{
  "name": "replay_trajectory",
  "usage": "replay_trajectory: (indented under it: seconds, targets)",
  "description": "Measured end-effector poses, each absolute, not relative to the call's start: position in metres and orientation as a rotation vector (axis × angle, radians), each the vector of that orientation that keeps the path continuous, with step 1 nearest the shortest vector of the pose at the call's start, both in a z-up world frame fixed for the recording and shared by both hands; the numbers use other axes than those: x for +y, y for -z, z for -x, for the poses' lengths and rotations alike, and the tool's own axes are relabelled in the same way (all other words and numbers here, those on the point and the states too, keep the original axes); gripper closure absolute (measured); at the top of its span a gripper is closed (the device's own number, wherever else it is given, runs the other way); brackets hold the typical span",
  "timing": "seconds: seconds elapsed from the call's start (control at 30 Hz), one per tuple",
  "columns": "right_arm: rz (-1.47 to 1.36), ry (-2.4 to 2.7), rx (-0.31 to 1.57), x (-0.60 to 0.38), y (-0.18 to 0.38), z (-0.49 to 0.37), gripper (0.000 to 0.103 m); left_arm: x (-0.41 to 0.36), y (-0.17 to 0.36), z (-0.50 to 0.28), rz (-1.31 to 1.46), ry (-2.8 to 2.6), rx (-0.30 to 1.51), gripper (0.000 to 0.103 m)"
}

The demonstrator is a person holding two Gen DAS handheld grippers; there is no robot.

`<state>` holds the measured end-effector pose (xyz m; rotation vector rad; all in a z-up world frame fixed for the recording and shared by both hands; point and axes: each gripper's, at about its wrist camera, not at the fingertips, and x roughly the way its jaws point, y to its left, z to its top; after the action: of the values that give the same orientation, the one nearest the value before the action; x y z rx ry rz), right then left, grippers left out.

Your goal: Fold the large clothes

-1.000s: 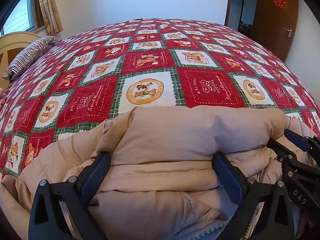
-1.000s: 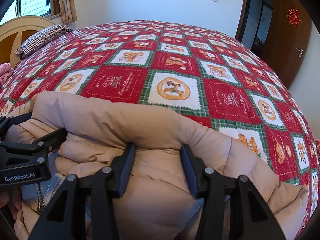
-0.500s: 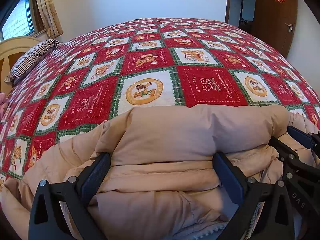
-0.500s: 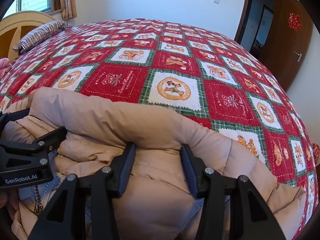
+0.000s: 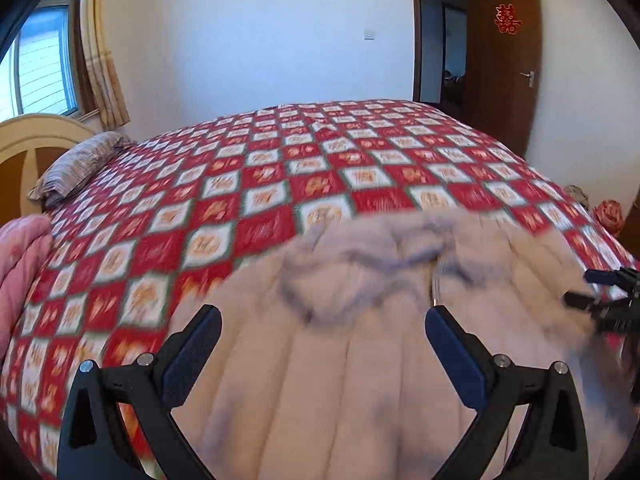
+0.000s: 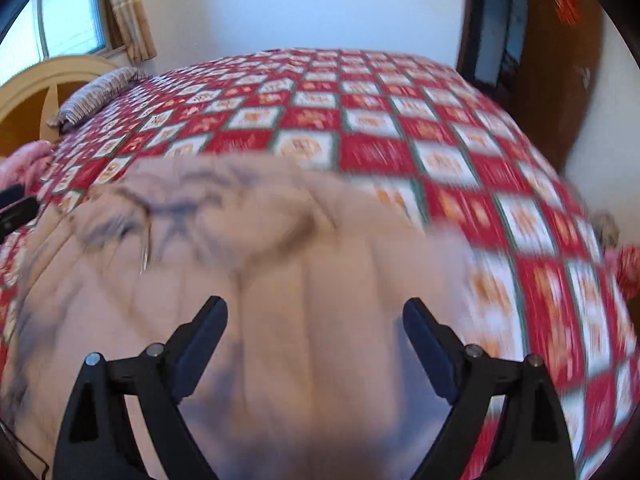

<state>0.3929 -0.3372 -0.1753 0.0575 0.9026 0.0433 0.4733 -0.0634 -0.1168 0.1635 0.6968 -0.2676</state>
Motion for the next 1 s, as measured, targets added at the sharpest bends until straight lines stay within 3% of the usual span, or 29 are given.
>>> replay_trajectory:
  seconds: [0.2, 0.53, 1.0]
  targets:
    - [-0.184, -0.004, 0.949, -0.385, 0.195, -0.292, 0.011, -0.009, 0.148, -0.387, -0.188, 0.228, 0.73, 0.001]
    - [-0.271, 0.024, 0.945, -0.401, 0.204, -0.194, 0.011, 0.056, 0.202, -0.294, -0.129, 0.166, 0.851, 0.001]
    - [-0.323, -0.01, 0.94, -0.381, 0.23, -0.103, 0.022, 0.092, 0.233, -0.234, 0.049, 0.212, 0.881, 0.001]
